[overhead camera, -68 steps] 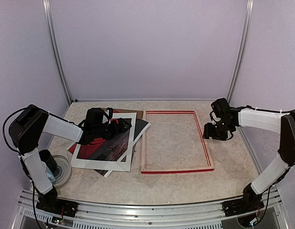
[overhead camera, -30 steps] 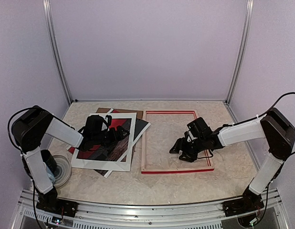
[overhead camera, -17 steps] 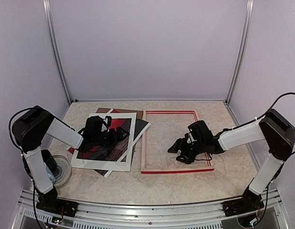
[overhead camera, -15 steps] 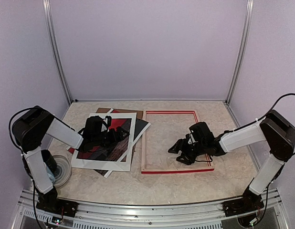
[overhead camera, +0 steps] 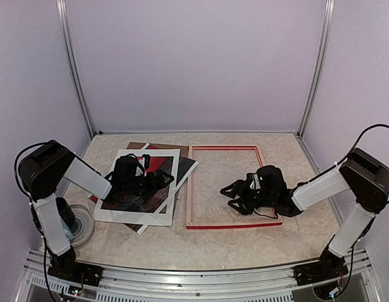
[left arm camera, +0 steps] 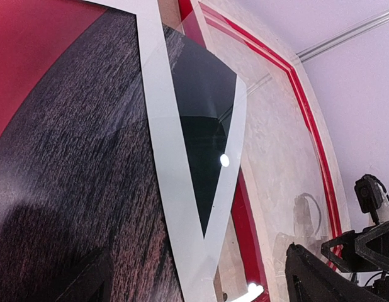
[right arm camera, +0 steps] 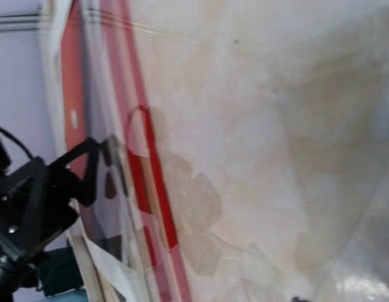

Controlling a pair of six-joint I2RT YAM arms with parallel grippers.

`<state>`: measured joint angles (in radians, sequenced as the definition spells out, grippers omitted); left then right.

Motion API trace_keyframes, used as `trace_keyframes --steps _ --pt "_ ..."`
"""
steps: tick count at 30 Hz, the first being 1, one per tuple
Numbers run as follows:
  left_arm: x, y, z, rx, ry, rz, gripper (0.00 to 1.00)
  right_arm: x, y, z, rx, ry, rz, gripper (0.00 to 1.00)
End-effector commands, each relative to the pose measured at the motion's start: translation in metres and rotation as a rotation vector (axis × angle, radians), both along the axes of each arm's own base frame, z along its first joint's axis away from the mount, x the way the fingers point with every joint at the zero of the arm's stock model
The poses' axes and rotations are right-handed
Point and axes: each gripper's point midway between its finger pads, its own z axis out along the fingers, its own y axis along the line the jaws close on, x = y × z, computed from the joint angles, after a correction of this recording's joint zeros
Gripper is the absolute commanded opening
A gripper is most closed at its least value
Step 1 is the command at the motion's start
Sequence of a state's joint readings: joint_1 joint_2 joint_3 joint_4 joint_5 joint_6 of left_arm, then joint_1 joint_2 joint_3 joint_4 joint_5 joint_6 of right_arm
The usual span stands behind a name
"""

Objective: Put the photo into the frame
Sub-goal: Pick up the glass panel from the frame body.

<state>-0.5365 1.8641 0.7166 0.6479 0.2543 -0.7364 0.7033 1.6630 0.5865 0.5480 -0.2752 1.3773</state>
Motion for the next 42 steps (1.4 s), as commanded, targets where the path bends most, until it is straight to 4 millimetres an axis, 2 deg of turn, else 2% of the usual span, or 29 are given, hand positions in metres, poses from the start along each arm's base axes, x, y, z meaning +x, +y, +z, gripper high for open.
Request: trace_keyframes --steps 1,12,16,19,23,26,32,37,42 --pt "-0.015 -0.002 -0.023 0.018 0.066 -0.027 0.94 0.000 0.011 0.015 0.103 -0.063 -0.011 0.63" --pt "-0.020 -0.005 -0.030 0.018 0.079 -0.040 0.94 -0.001 0.026 0.006 0.222 -0.061 -0.006 0.63" --pt "-0.022 -0.006 -0.032 0.018 0.085 -0.044 0.94 0.000 0.033 0.003 0.248 -0.064 -0.004 0.59" --pt "-0.022 -0.006 -0.031 0.017 0.087 -0.046 0.94 0.002 0.037 0.004 0.259 -0.069 -0.006 0.53" --pt "-0.021 -0.007 -0.027 0.011 0.082 -0.047 0.94 0.004 0.036 0.009 0.251 -0.085 -0.012 0.30" --pt "-0.018 -0.007 -0.021 0.004 0.073 -0.046 0.94 0.004 0.034 0.009 0.228 -0.090 -0.012 0.19" --pt "-0.013 -0.007 -0.011 -0.005 0.053 -0.043 0.94 0.000 0.035 0.008 0.209 -0.088 0.011 0.02" --pt "-0.009 -0.004 -0.005 -0.017 0.047 -0.041 0.94 -0.003 0.039 0.004 0.169 -0.072 0.058 0.00" --pt "-0.007 -0.003 0.016 -0.050 0.019 -0.041 0.94 -0.003 0.037 0.003 0.097 -0.064 0.103 0.00"
